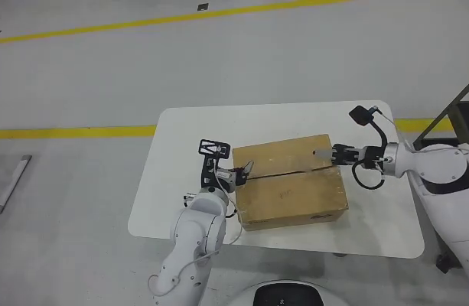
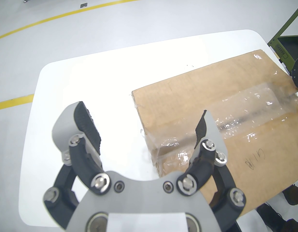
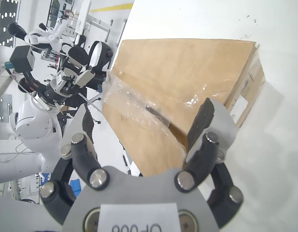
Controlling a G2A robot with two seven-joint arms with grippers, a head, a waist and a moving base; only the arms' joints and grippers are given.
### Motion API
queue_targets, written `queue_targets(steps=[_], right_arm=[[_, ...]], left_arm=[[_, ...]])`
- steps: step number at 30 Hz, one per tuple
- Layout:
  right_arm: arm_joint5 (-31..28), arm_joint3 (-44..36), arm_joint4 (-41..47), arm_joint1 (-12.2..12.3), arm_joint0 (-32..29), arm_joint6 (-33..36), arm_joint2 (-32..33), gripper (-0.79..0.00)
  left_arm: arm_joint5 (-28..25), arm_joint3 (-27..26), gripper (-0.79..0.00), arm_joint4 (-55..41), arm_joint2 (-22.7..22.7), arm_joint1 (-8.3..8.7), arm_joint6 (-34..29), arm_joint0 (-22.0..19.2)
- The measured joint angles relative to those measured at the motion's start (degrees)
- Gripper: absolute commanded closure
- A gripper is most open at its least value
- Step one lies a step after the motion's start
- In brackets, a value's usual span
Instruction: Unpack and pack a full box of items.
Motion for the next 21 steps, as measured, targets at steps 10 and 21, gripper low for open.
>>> queue_targets(steps=[10, 21], right_arm=[[0.03, 3.46, 5.0, 0.25, 1.29, 4.05, -1.83, -0.385], [-0.75, 5.33, 2.88, 0.73, 2.87, 4.27, -3.9, -0.4]], left_arm=[[0.0, 0.0, -0.785, 0.0, 0.0, 0.0, 0.0, 0.0], [0.0, 0.0, -0.785, 0.0, 0.0, 0.0, 0.0, 0.0]])
